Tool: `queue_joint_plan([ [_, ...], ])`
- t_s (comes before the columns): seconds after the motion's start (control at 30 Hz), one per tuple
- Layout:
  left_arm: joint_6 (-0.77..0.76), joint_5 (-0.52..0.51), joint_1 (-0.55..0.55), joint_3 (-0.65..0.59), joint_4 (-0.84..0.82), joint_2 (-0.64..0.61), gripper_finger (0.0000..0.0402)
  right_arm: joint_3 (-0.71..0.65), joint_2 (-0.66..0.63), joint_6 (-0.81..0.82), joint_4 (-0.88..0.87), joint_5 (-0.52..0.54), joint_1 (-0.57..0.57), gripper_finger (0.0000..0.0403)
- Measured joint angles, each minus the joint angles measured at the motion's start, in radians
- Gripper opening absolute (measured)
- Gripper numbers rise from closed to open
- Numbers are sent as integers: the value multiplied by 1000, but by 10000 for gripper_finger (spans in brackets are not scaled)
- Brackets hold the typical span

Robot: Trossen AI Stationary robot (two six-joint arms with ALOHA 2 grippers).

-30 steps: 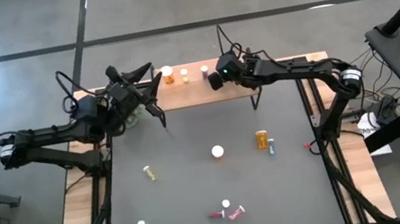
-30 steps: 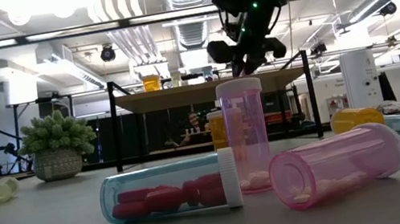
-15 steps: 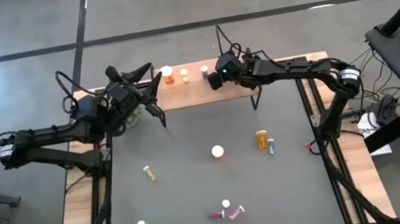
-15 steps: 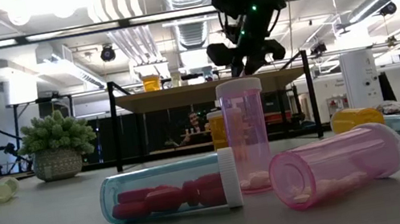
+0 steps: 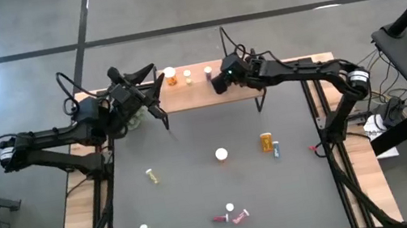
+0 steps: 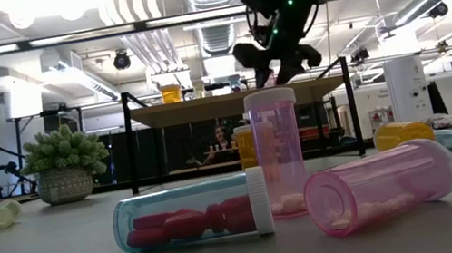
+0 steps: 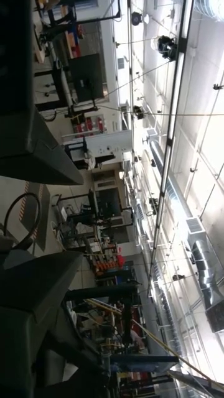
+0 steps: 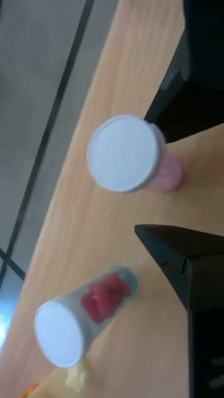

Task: Pick and place medicine bottles onto shelf by color
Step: Put the right pink pill bottle to the right of the blue pill bottle on the shelf, then put the top blue pill bottle on the shelf aligned with the other blue pill bottle

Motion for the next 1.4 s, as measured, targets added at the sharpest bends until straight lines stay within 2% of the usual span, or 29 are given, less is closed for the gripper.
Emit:
queue_joint_plan([
  [0.37,0,0,0,-1,0,0,169,2,-58,24,-130,-13,5,252],
  [0.57,0,0,0,-2,0,0,169,2,-107,61,-245,-150,16,275],
  [0.77,0,0,0,-3,0,0,169,3,-171,121,-379,-223,60,286],
  [0.97,0,0,0,-3,0,0,169,3,-255,239,-496,-314,142,281],
  [1.2,0,0,0,-3,-3,0,169,4,-334,481,-599,-397,292,279],
  [1.4,0,0,0,-3,-5,0,169,4,-316,689,-857,-474,449,277],
])
